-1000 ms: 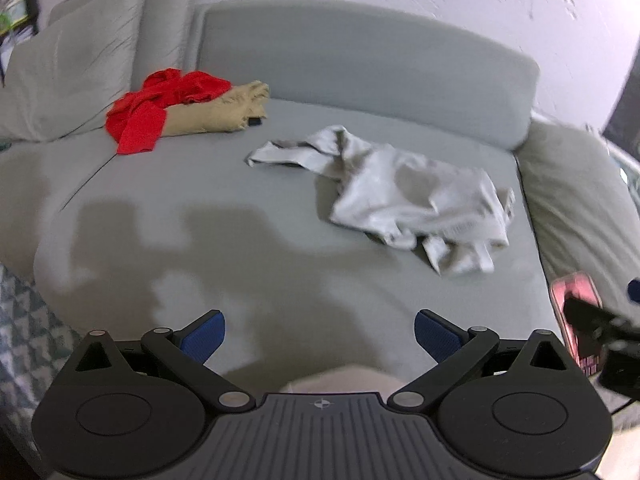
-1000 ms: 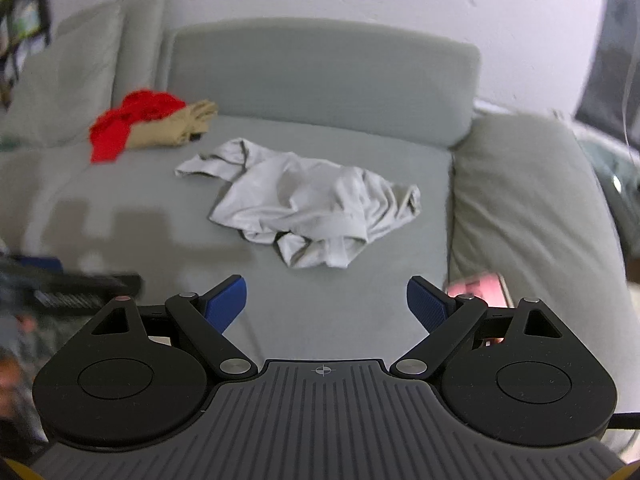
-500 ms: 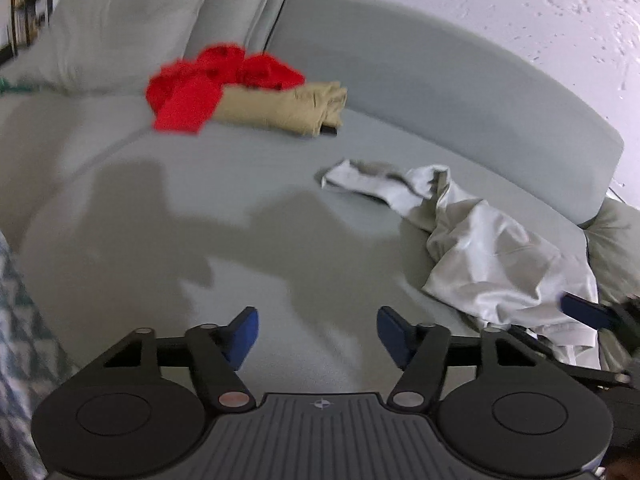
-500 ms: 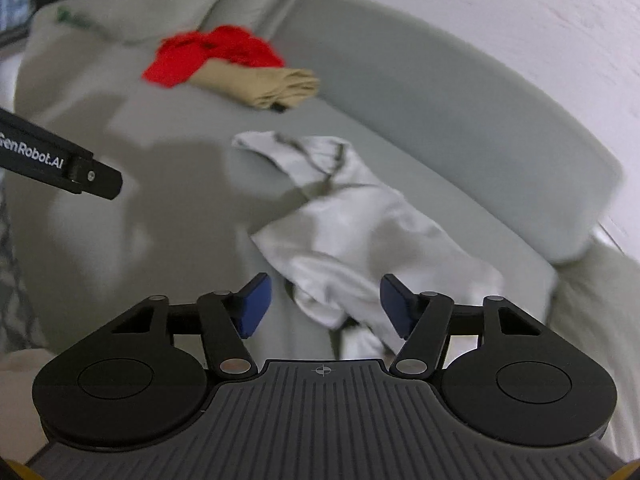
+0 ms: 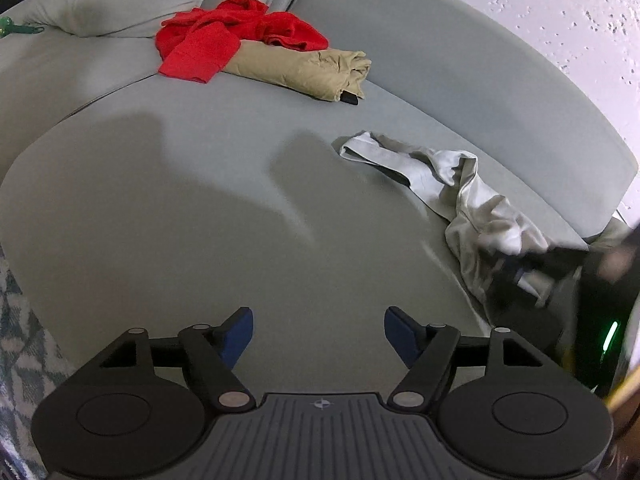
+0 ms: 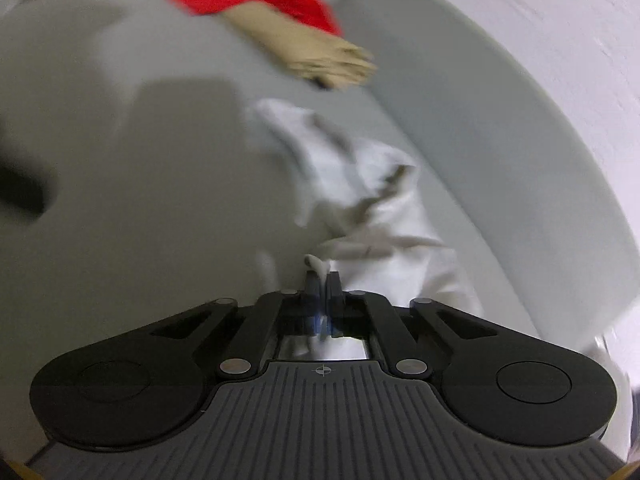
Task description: Fold clothes
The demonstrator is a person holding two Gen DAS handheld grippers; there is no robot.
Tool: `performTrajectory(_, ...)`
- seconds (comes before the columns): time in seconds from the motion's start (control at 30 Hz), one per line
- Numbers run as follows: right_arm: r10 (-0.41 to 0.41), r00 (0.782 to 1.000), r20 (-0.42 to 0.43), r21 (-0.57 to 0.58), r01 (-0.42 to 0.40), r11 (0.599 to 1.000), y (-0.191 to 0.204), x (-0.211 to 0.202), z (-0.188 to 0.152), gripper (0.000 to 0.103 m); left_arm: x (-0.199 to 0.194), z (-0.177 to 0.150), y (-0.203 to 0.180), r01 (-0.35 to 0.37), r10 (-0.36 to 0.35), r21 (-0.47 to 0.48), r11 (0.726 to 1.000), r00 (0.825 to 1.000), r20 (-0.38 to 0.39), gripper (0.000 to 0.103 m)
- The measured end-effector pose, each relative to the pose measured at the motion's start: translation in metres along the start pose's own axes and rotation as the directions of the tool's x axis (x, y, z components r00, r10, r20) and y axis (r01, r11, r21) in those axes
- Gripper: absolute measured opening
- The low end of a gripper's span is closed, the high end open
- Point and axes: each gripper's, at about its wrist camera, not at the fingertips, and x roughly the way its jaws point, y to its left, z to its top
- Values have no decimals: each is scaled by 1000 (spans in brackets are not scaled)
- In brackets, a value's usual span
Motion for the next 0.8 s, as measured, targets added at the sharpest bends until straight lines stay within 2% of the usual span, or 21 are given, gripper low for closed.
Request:
performTrajectory(0.07, -22, 1000, 20, 113, 20, 993, -27, -9, 13, 1, -10, -2, 0, 14, -14, 3, 1000, 1000, 13, 70)
performTrajectory(0.1, -21, 999, 37, 212, 13, 977, -48, -19, 20, 1, -15, -3, 0, 22, -22, 7, 1000, 999, 23, 70)
performTrajectory(0.17, -19, 994, 110, 443, -32, 896, -104, -49, 35, 1, -28, -5, -1, 42, -43, 11, 999, 998, 45, 70)
performTrajectory(0.23, -58, 969, 240, 582, -96, 807, -158, -98, 50, 1, -43, -6, -4, 80, -80, 10, 997, 994, 80, 70)
performTrajectory(0.27, -89, 948, 306, 635, -134, 761, -184, -127, 58, 1, -52, -6, -5, 102, -103, 10, 995, 989, 103, 70)
performTrajectory(0.33, -152, 888, 435, 707, -232, 668, -225, -192, 61, 1, -74, -5, -6, 157, -158, 19, 987, 976, 153, 71)
performTrajectory(0.4, -219, 810, 544, 750, -353, 559, -263, -260, 57, 1, -96, -4, -9, 200, -206, 50, 978, 960, 192, 71)
performTrajectory(0.47, -317, 741, 592, 771, -406, 491, -280, -325, 38, 1, -117, -1, -11, 219, -233, 88, 972, 947, 221, 71)
performTrajectory(0.57, -377, 746, 548, 825, -410, 389, -278, -370, -22, 1, -147, -1, -12, 226, -261, 159, 961, 930, 257, 75)
performTrajectory(0.63, -413, 751, 515, 854, -412, 317, -278, -400, -62, 1, -158, -5, -18, 207, -259, 217, 954, 933, 248, 77)
performTrajectory(0.7, -320, 844, 430, 898, -363, 249, -253, -383, -111, 1, -159, -15, -27, 207, -268, 270, 940, 940, 210, 77)
performTrajectory(0.73, -269, 883, 385, 917, -334, 217, -241, -375, -136, 1, -155, -21, -32, 222, -279, 291, 931, 944, 174, 77)
performTrajectory(0.77, -182, 929, 322, 942, -295, 161, -223, -353, -164, 1, -150, -28, -38, 241, -293, 309, 920, 947, 132, 77)
performTrajectory(0.8, -89, 962, 258, 963, -248, 109, -205, -331, -191, 2, -143, -36, -45, 259, -301, 326, 909, 950, 86, 77)
